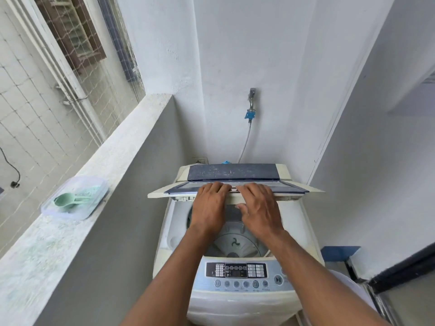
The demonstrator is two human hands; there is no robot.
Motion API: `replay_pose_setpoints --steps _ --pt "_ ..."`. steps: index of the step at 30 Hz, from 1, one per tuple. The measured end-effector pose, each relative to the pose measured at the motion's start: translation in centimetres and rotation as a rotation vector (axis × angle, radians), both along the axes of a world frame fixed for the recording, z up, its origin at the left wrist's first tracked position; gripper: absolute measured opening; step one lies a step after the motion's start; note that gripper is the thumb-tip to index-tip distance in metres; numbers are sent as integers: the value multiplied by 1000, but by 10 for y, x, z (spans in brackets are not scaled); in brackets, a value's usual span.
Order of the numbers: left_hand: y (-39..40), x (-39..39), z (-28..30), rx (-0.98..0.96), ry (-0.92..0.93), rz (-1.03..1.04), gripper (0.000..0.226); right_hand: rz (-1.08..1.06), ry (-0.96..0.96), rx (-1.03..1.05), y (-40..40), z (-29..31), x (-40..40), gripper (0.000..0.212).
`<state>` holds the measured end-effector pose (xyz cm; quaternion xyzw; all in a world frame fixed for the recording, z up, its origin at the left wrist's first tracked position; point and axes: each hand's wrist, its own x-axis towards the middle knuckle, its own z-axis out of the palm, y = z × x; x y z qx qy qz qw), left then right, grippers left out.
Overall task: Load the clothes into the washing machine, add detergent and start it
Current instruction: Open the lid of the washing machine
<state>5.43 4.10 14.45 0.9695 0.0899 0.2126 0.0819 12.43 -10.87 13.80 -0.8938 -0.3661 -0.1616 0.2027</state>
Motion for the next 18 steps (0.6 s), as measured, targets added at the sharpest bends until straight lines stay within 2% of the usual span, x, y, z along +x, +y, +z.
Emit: replay_pose_setpoints --steps 8,13,18 --pt "20 34 22 -15 -241 19 66 -29 -140 30 25 25 43 54" --pt "36 64 40 -29 -240 37 73 -11 -188 -19 40 45 77 56" --pt "52 92 51 -38 -217 77 74 -41 -151 -60 54 57 108 65"
